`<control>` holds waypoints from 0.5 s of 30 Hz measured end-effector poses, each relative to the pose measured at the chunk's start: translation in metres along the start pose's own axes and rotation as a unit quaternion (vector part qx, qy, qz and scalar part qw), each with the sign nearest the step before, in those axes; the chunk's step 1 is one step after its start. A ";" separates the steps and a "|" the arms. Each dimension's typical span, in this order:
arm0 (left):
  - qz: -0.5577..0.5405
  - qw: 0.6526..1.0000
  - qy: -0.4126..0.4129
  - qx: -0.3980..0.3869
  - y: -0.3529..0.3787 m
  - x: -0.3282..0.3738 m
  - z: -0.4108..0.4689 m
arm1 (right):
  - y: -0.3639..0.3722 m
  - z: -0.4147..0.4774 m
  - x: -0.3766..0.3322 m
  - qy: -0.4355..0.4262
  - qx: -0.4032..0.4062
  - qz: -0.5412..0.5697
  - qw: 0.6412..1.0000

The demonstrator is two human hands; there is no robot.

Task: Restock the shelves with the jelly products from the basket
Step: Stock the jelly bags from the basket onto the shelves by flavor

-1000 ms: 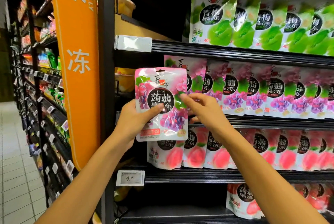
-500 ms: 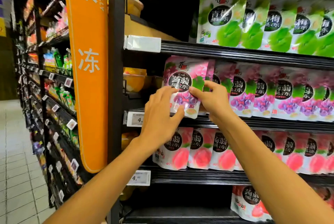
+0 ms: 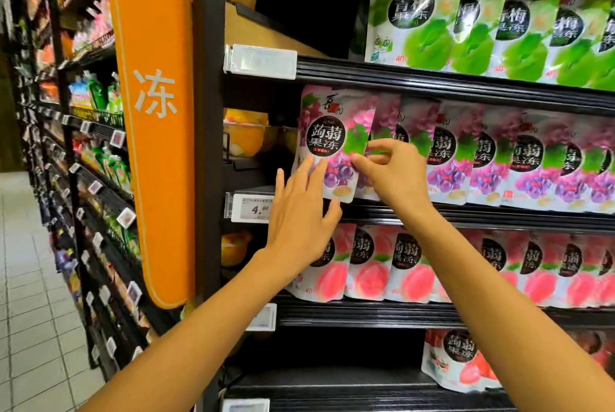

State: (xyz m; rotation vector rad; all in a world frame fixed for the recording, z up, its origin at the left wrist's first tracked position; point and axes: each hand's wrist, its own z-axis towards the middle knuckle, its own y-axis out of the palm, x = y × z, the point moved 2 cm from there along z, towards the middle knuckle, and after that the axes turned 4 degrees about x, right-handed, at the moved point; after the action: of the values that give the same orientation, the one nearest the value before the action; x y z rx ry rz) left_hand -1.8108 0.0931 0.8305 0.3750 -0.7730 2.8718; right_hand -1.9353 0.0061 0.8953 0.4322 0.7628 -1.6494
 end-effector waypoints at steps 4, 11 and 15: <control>0.044 0.999 -0.003 0.013 0.000 0.009 -0.004 | -0.002 -0.007 0.004 -0.019 -0.010 -0.051 0.998; 0.082 0.997 -0.009 0.002 0.004 0.014 -0.005 | 0.006 -0.005 0.007 -0.009 -0.001 -0.062 0.998; 0.113 0.993 -0.024 -0.002 0.006 0.015 -0.004 | 0.015 -0.003 0.007 -0.016 0.004 -0.054 0.998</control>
State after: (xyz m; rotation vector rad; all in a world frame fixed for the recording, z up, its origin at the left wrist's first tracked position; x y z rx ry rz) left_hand -1.8268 0.0911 0.8288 0.3797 -0.8822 3.0809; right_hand -1.9231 0.0024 0.8849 0.3747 0.7672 -1.7557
